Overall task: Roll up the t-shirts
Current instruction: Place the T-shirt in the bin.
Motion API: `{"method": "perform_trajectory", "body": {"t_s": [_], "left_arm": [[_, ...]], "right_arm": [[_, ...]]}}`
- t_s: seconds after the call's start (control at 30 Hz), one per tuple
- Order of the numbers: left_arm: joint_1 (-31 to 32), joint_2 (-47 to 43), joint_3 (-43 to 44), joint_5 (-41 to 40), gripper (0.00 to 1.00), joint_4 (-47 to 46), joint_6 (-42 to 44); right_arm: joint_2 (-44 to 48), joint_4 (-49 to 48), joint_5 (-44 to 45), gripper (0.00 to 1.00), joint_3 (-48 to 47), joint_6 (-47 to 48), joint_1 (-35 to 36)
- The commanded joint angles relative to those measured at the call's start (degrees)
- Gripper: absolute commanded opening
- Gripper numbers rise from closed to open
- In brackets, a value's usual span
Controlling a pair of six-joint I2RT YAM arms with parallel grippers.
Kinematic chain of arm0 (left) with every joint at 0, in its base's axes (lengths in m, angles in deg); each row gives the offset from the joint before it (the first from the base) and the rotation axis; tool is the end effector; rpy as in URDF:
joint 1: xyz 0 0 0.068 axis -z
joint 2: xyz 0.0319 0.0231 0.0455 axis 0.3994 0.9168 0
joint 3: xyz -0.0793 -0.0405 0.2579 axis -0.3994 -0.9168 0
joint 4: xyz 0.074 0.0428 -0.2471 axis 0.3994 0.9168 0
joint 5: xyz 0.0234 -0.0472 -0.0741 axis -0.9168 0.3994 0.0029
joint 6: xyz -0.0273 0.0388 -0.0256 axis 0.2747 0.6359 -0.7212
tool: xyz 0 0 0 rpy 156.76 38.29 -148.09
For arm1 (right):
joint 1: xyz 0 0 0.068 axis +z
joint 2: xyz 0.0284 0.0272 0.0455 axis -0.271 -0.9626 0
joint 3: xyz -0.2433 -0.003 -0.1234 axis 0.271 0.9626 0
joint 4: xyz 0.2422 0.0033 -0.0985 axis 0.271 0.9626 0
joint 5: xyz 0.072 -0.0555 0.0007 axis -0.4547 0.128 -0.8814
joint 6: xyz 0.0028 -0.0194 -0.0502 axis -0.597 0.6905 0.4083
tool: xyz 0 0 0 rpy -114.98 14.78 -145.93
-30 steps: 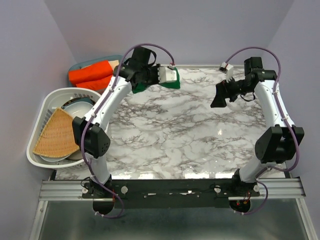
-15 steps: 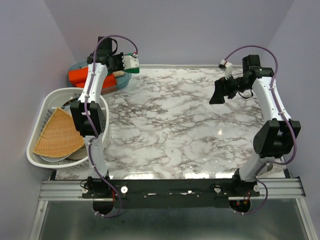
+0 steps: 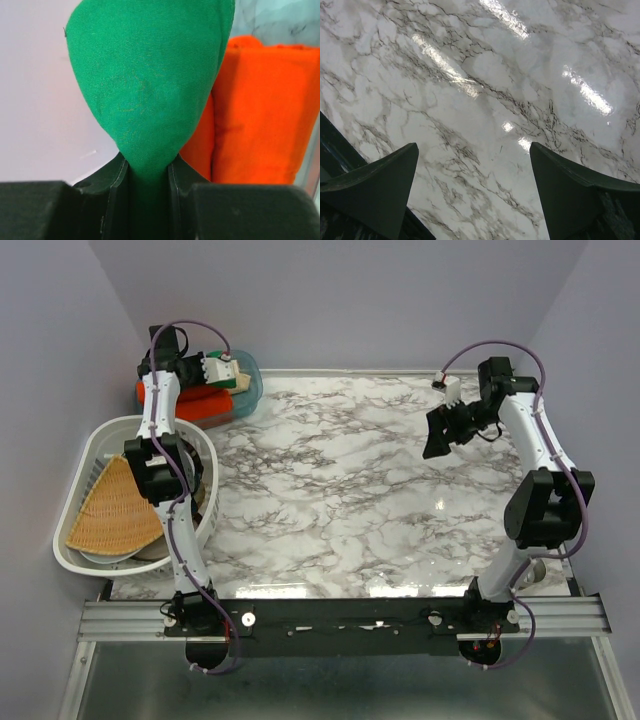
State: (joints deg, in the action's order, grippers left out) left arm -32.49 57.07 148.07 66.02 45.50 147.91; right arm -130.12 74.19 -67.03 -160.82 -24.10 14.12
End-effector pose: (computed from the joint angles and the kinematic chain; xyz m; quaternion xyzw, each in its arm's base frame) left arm 0.5237 0.0688 0.2810 0.6117 0.6718 0.1527 0.3888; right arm 0.3586 0.0112 0.3081 -0.3141 0.8839 0.2496 0.2405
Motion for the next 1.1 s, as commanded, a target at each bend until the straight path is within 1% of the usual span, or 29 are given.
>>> {"method": "perform_trajectory", "body": {"t_s": [0.0, 0.13, 0.3, 0.47, 0.6, 0.7, 0.83, 0.97, 1.07], "left_arm": [[-1.24, -1.10, -1.69, 4.98, 0.00, -2.47, 0.85], [-1.42, -2.50, -5.91, 4.46, 0.00, -2.37, 3.22], [-2.12, -2.77, -10.04, 2.96, 0.00, -1.58, 3.84], [-2.65, -0.49, -9.62, 2.79, 0.00, -2.81, 4.72], [-3.00, 1.27, -10.40, 2.17, 0.00, -2.11, 9.54], [-3.79, 1.89, -11.10, 2.17, 0.00, -0.97, 12.80], [-4.50, 1.72, -10.75, 3.05, 0.00, 3.94, 16.32], [-4.76, 0.92, -12.33, 2.88, 0.00, 5.62, 15.27], [-4.76, -0.13, -14.96, 2.79, 0.00, 4.40, 13.16]], "right_arm": [[-2.68, 3.08, 3.88, 1.00, -2.47, 1.53, 0.11], [-5.66, 3.26, 4.50, 1.00, -5.54, 1.01, 0.11], [-6.55, 3.61, 4.67, 1.00, -5.91, 1.18, 0.20], [-5.50, 3.79, 5.20, 1.00, -3.54, 1.45, 0.11], [-5.23, 4.57, 5.64, 1.00, -2.48, 1.71, 0.20], [-5.41, 4.84, 6.08, 1.00, -2.39, 1.62, 0.11], [-6.11, 5.01, 6.60, 1.00, -3.00, 1.62, 0.20], [-7.42, 5.63, 6.43, 1.00, -4.49, 1.89, 0.20], [-8.48, 5.72, 6.25, 1.00, -6.07, 1.89, 0.20]]}}
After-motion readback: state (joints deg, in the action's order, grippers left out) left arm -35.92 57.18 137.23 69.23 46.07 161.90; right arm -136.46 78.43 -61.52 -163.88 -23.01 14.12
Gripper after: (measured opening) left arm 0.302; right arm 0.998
